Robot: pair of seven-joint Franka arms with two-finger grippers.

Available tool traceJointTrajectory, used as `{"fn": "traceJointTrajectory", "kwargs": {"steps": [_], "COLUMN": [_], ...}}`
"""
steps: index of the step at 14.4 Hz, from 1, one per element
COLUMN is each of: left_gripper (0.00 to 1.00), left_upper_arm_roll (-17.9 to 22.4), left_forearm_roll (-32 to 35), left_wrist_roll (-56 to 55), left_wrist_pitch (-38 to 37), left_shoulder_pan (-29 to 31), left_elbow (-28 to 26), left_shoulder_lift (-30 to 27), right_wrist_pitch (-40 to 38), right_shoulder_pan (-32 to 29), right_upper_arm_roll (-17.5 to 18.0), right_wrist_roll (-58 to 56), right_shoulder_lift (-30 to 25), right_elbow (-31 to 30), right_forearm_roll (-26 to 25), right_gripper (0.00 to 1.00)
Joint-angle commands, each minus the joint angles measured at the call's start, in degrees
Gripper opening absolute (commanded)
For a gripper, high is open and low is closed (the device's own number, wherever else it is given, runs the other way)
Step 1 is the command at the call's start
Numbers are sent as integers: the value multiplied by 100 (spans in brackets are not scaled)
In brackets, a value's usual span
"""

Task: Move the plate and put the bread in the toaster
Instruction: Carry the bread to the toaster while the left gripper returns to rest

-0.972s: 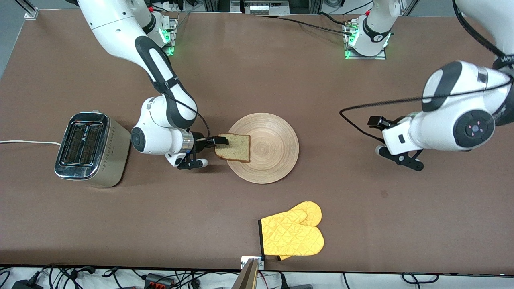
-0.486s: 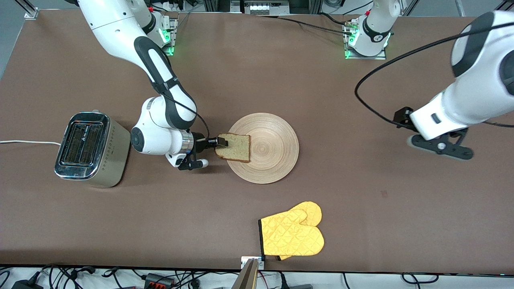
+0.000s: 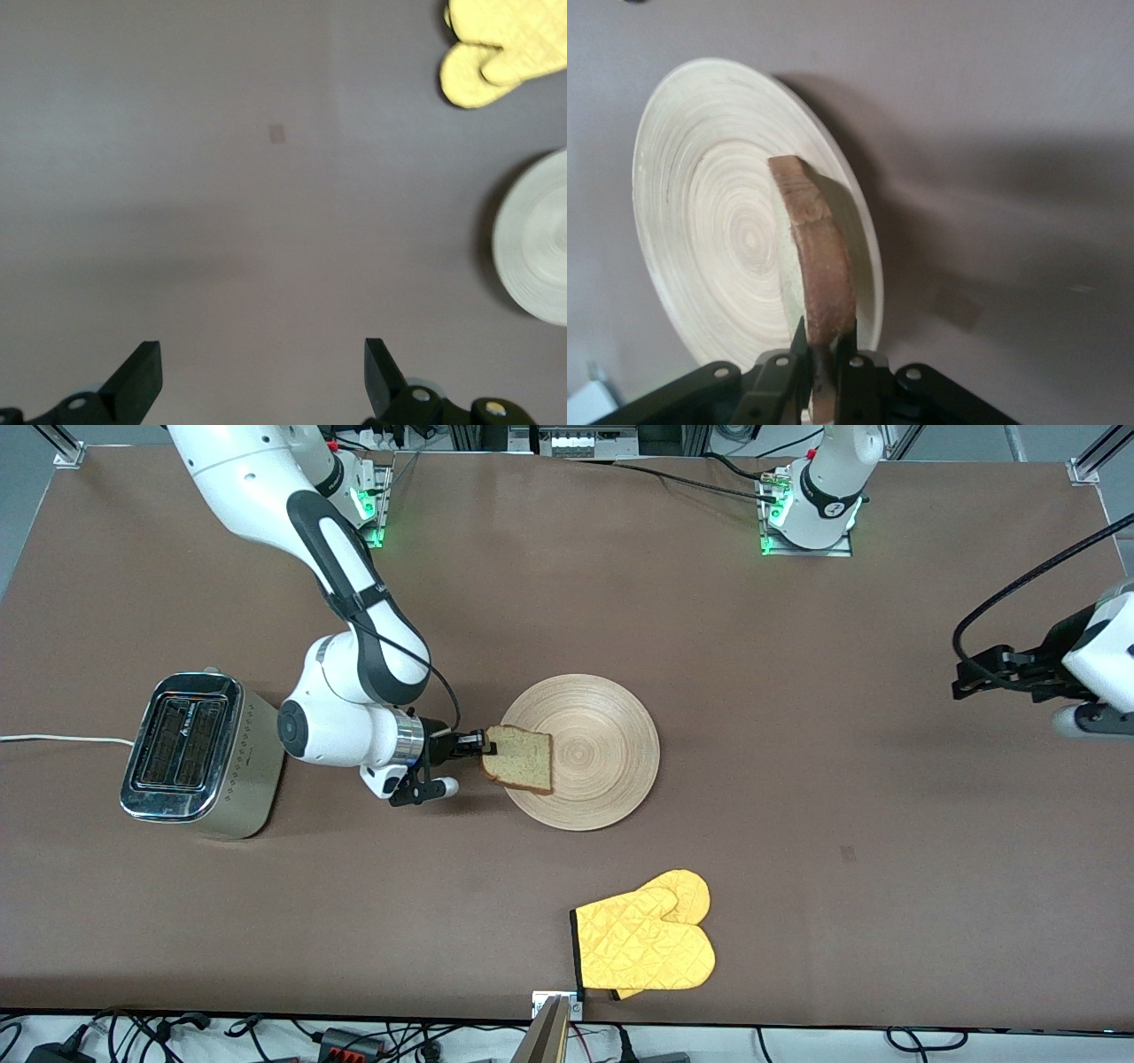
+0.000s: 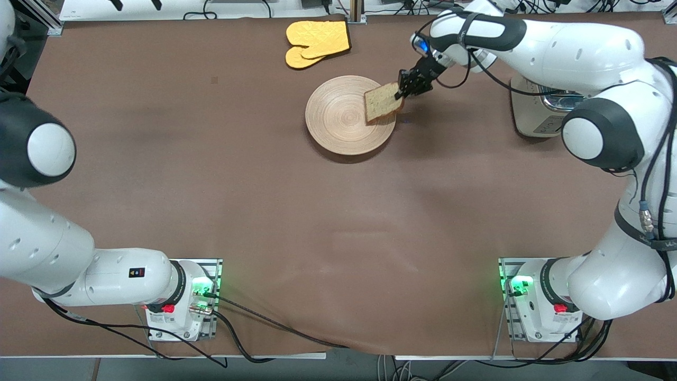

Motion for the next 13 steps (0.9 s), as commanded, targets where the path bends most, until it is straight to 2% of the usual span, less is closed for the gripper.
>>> {"fn": "traceJointTrajectory", "kwargs": {"steps": [1, 3, 4, 8, 11, 13], "left_gripper": [100, 100, 100, 100, 100, 100], "left_upper_arm_roll": [50, -39, -39, -83, -75, -92], "left_forearm_roll": [521, 514, 505, 435, -73, -57], "left_wrist_roll": [-134, -64, 41, -19, -28, -37], "left_wrist_pitch": [1034, 1028, 993, 746, 755, 755], "left_shoulder_pan": [-373, -338, -312, -294, -294, -303], "left_elbow": [-1696, -1901, -1954, -1796, -1656, -1638], "left_shoulder_lift": [-1081, -1258, -1276, -1205, -1188, -1188], "right_wrist_pitch": [-305, -787, -1129, -2807, -3959, -4252], "right_shoulder_pan": [11, 11, 2, 11, -16, 28], "right_upper_arm_roll": [-106, -325, -474, -1387, -2082, -2163], "right_wrist_roll": [567, 929, 956, 1220, 1352, 1352], "right_shoulder_lift": [-619, -1006, -1208, -1824, -1781, -1772], "right_elbow": [-81, -55, -54, 199, 866, 1131], "right_forearm_roll": [-1085, -2122, -2423, -3188, -3847, -4724], "right_gripper": [0, 0, 0, 0, 0, 0]}}
